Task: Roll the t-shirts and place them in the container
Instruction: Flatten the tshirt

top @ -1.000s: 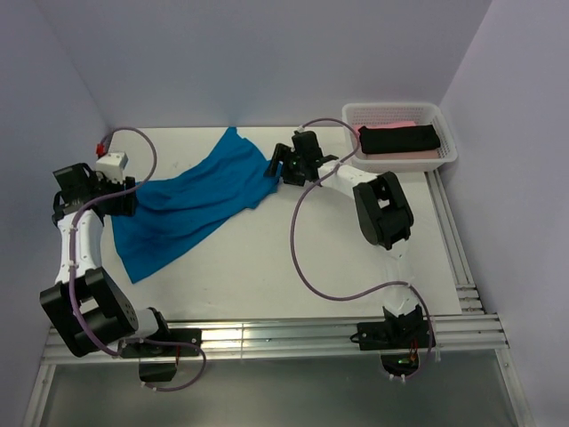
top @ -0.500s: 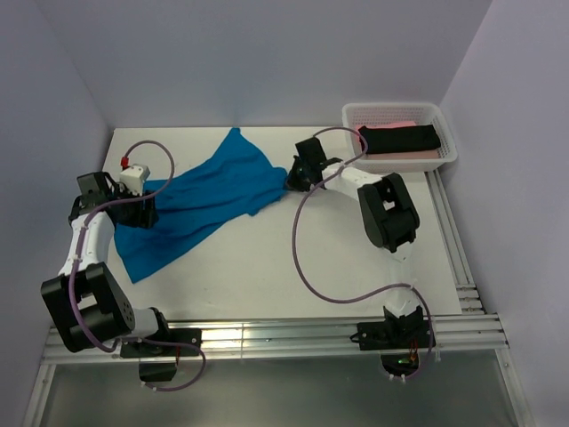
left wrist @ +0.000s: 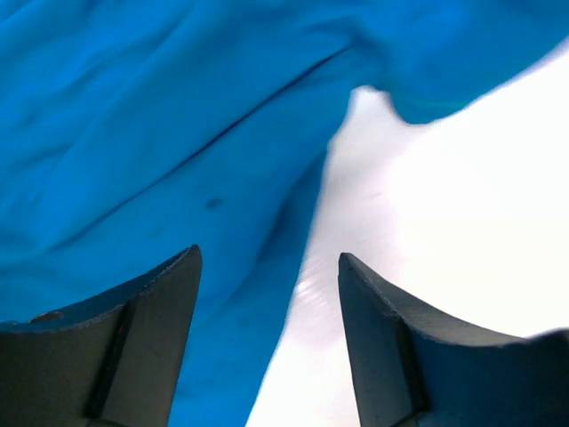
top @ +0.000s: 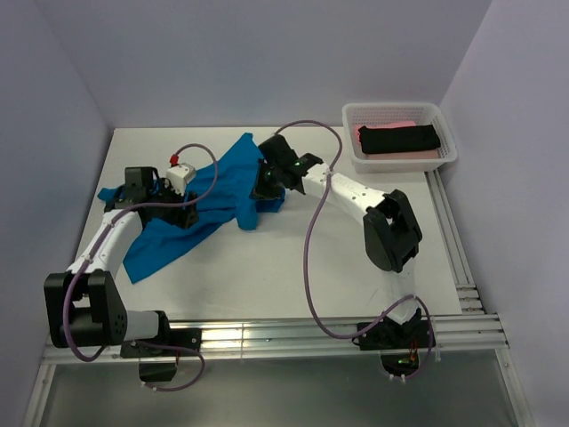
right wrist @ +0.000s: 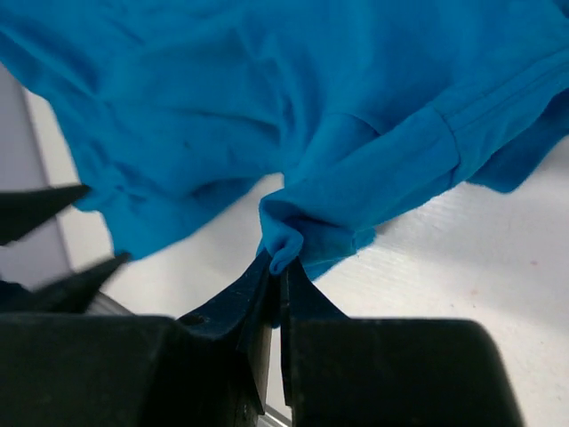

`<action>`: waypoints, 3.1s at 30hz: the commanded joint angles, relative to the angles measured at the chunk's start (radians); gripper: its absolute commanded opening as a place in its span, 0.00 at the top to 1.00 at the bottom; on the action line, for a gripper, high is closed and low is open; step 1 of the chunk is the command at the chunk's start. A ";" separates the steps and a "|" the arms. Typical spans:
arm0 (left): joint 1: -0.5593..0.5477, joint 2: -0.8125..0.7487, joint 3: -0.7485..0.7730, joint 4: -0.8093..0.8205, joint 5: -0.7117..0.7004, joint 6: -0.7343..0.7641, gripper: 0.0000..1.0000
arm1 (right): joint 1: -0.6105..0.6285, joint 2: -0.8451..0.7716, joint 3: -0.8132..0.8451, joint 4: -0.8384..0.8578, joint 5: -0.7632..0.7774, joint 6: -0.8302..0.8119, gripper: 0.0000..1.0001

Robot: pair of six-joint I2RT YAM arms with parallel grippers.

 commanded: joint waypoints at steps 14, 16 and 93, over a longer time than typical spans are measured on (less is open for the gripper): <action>-0.200 0.042 -0.060 0.460 0.173 -0.160 0.11 | -0.059 -0.019 0.001 0.192 -0.157 0.222 1.00; -0.226 0.025 -0.105 0.586 0.153 -0.197 0.11 | -0.059 -0.031 -0.024 0.221 -0.170 0.242 1.00; -0.263 0.390 0.219 0.153 0.520 -0.075 1.00 | -0.051 -0.245 -0.818 1.212 -0.211 -0.155 0.61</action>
